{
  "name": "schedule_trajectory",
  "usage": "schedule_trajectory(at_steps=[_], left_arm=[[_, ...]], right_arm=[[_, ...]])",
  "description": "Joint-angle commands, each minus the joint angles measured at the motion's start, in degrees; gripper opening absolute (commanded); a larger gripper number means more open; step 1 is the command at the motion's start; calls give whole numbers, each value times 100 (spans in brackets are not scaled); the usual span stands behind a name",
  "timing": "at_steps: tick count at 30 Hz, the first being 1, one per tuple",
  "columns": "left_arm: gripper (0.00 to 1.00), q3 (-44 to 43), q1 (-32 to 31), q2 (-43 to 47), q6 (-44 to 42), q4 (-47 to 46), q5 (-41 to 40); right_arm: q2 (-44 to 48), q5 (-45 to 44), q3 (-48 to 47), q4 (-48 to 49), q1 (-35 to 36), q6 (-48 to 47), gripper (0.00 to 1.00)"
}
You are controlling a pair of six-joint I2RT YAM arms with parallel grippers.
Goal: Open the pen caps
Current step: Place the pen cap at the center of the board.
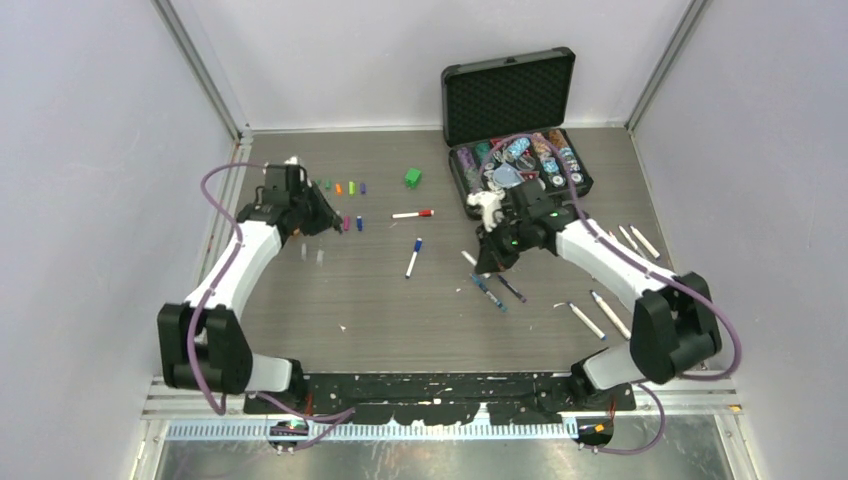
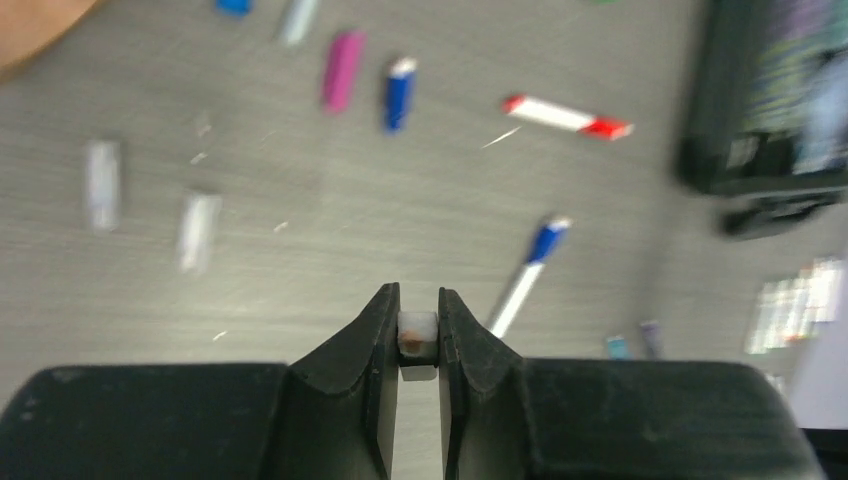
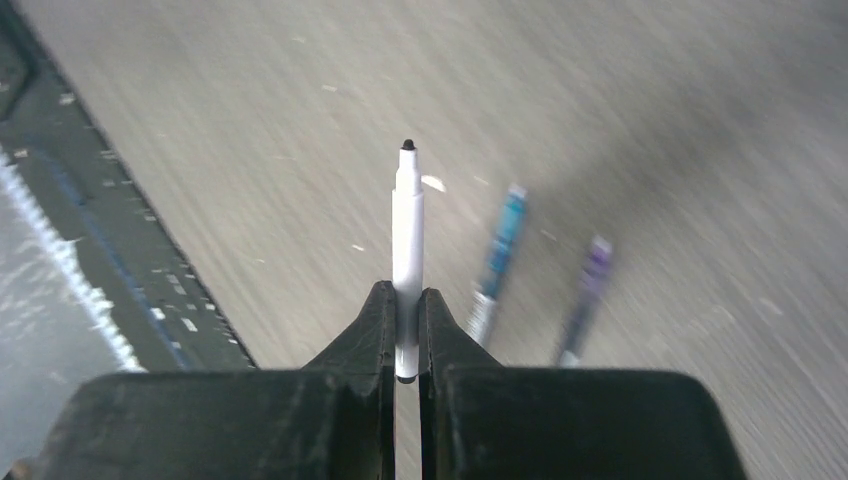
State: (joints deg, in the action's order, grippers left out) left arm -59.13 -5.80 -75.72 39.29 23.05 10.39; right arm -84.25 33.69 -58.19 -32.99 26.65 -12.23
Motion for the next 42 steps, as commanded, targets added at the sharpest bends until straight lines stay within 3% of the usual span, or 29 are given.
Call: schedule_trajectory(at_steps=[1, 9, 23, 33, 42], left_arm=[[0, -396, 41, -527, -1455, 2063, -683], [4, -947, -177, -1918, -2080, 2541, -969], [17, -1634, -318, -3196, -2180, 2845, -1389], [28, -1738, -321, -3153, -2137, 2873, -1404], [27, -1775, -317, -2509, -2138, 2920, -1386]], right_arm=[[660, -968, -138, -783, -888, -900, 0], [749, -997, 155, -730, -1882, -1049, 0], [46, -902, 184, -824, -2145, -1099, 1], [-479, -1084, 83, -1047, -2156, -1194, 5], [-930, -1107, 59, -1160, -2142, -1343, 9]])
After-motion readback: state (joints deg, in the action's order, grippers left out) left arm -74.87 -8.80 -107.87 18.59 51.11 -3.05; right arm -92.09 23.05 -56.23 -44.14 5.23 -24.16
